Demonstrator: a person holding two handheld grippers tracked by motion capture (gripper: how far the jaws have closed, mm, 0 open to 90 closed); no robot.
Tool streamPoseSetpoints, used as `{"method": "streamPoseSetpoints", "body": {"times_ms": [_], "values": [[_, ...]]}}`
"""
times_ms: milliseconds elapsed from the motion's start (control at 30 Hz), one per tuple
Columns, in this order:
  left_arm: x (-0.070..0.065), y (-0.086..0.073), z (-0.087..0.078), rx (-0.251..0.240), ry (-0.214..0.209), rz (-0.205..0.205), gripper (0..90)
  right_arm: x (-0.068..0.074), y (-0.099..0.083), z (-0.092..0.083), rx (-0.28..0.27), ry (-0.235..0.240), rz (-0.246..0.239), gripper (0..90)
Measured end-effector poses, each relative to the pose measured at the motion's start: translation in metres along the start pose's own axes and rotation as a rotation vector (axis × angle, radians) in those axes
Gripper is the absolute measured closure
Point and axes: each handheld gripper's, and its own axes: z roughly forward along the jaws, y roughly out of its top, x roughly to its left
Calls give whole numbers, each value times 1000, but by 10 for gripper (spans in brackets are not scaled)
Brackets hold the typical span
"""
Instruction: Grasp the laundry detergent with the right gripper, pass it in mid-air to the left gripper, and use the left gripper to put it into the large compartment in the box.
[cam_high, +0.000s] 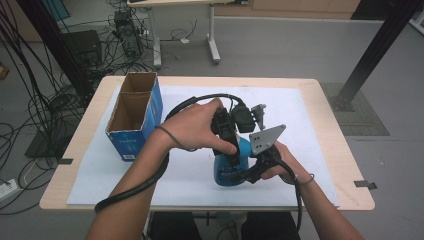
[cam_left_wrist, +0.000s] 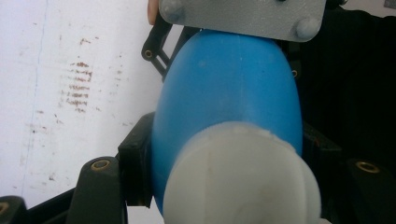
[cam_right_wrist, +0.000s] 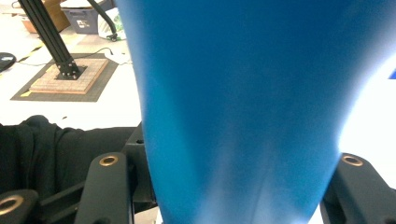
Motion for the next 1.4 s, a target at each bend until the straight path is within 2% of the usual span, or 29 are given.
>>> {"method": "streamPoseSetpoints", "body": {"times_ms": [267,433,1400], "values": [[0,0,1,8,-3,-10,367,0,0,1,2,0,-2,417],[0,0,0,-2,1,-5,366,-1,0,1,-2,-2,0,417],[-3,2,-2,16,6,-8,368,1,1,0,-3,-1,-7,417]]}}
